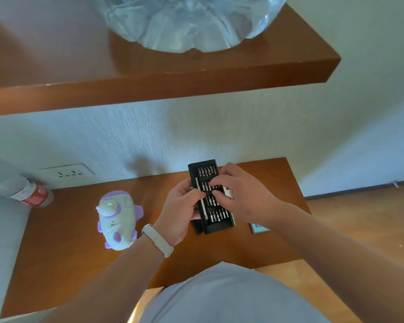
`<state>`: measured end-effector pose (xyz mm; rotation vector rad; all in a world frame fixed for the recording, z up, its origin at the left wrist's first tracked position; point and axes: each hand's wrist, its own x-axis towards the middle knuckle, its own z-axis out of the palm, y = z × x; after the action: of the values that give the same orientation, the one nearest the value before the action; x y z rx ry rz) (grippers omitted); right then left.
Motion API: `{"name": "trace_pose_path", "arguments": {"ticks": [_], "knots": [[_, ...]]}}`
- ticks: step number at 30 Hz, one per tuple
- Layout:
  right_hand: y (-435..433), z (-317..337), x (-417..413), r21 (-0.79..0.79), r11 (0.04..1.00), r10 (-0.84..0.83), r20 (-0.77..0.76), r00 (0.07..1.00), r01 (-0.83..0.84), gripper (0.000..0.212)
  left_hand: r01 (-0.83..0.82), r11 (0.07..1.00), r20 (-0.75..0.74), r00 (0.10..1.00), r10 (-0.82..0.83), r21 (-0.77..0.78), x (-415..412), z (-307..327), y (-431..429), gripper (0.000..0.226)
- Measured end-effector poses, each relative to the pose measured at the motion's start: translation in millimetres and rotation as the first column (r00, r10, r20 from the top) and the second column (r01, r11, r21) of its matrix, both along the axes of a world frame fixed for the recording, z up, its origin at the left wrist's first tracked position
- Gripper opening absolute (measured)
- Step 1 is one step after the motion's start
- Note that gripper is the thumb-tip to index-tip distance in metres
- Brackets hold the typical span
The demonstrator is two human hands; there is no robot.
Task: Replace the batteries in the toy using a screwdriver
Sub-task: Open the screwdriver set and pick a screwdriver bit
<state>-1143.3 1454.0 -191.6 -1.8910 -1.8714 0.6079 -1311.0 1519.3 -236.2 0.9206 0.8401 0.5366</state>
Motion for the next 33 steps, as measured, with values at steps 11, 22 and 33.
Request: {"name": "trace_pose_path", "arguments": {"ticks": [11,22,33], "knots": [[8,5,18,-0.006,0.996,0.089,0.008,0.996,-0.089,0.025,0.066,0.998,-0.018,0.998,-0.066,0.019,4,7,2,0.035],[23,10,19,-0.028,0.967,0.253,0.118,0.960,-0.251,0.025,0.117,0.993,-0.029,0.993,-0.117,0.004,-3,6,8,0.032],[23,2,19,0.082,0.930,0.330,0.240,0.913,-0.358,0.019,0.184,0.982,-0.057,0.981,-0.186,-0.047,-3,6,15,0.027]]}}
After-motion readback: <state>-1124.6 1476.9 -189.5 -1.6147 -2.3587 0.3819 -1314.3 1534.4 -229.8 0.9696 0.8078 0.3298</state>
